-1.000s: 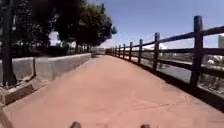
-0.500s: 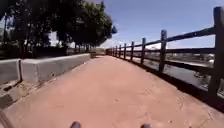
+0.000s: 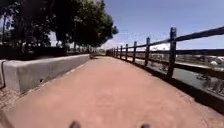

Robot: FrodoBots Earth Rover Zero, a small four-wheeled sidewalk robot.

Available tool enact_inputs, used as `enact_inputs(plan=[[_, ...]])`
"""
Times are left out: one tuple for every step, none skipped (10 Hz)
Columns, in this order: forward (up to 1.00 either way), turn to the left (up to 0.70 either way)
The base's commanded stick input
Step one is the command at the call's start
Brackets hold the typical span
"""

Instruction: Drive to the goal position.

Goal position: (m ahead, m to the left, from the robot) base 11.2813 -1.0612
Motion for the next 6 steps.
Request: enact_inputs(plan=[[1.0, 0.0], [1.0, 0.0], [1.0, 0.0], [1.0, 0.0], [1.0, 0.0], [1.0, 0.0]])
